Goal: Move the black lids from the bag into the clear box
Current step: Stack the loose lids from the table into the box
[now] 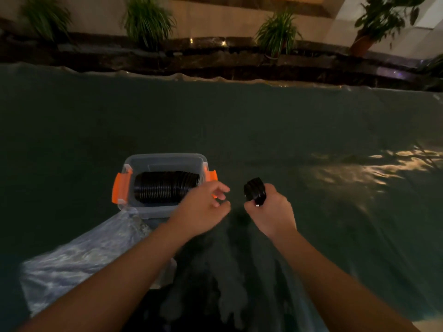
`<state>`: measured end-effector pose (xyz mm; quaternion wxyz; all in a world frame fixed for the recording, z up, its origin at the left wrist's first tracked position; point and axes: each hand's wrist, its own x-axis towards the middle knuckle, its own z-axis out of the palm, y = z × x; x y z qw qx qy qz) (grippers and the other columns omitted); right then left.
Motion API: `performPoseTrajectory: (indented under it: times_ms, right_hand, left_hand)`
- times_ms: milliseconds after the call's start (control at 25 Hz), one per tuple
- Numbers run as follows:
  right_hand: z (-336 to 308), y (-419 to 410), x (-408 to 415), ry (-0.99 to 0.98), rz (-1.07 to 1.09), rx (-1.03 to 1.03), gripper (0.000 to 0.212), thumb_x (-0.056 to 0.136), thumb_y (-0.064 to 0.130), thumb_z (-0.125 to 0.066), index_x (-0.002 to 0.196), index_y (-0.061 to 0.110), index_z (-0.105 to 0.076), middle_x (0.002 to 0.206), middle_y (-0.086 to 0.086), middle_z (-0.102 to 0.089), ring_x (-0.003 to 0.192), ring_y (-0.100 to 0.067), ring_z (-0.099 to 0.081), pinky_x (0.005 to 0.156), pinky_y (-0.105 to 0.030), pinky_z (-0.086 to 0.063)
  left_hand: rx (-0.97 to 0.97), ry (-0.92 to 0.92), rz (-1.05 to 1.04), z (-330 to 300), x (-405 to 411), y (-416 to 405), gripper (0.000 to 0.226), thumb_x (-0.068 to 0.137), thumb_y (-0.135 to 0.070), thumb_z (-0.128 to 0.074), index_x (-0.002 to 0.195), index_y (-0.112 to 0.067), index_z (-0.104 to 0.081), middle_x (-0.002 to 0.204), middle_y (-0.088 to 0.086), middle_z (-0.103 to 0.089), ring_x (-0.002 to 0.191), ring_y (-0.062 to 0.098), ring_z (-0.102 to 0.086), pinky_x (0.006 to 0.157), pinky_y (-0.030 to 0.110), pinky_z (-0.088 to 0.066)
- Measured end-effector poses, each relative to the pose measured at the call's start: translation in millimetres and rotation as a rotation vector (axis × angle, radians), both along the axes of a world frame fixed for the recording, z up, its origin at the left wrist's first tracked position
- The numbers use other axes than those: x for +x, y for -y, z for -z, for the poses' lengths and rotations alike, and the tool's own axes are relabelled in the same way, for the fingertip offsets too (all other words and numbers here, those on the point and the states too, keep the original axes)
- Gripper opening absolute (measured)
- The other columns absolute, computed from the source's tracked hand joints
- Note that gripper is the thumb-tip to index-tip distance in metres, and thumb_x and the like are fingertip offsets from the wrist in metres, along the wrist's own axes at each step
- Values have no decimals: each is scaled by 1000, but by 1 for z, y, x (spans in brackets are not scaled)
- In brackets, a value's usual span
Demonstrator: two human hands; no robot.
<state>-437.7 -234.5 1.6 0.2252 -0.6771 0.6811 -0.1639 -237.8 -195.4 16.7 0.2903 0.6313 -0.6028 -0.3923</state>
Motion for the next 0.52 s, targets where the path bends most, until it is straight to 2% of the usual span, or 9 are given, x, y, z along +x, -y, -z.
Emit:
performPoseTrajectory:
  times_ms: [120,240,320,440,520]
  right_hand:
    - [-38,-1,33,189,21,-39,24,73,44,-67,89,29,-57,68,9,-63,63,-11,-61,50,-27,-40]
    - [-64,-5,71,295,-17,-60,20,75,44,-67,87,30,-60,68,9,-65,61,-5,-62,49,-27,-44]
    - [-70,-7,93,324,-42,-49,17,77,39,-69,88,28,-61,70,7,-66,62,-7,-62,50,-27,-47]
    - [-68,-9,122,315,-21,-31,14,79,33,-71,88,27,-62,72,6,-65,64,-7,-61,51,-22,-41]
    - [-60,-10,135,307,-4,11,16,80,31,-71,92,23,-64,76,5,-66,68,-12,-63,55,-28,-47]
  left_hand:
    - [-163,386,1,-11,61,19,27,81,-35,-69,106,-30,-61,104,-7,-63,96,13,-60,87,33,-50]
    - [-123,707,178,2,94,39,49,83,-49,-67,125,-28,-53,125,-2,-56,117,19,-50,99,42,-45]
    - [-117,811,295,14,99,50,66,79,-59,-65,133,-25,-48,134,3,-51,124,24,-46,101,47,-44]
    - [-74,873,400,25,96,61,79,74,-72,-58,138,-27,-44,135,5,-49,126,27,-43,102,51,-42]
    - [-31,909,428,33,93,65,81,76,-74,-54,141,-26,-44,137,4,-49,126,27,-43,105,52,-40]
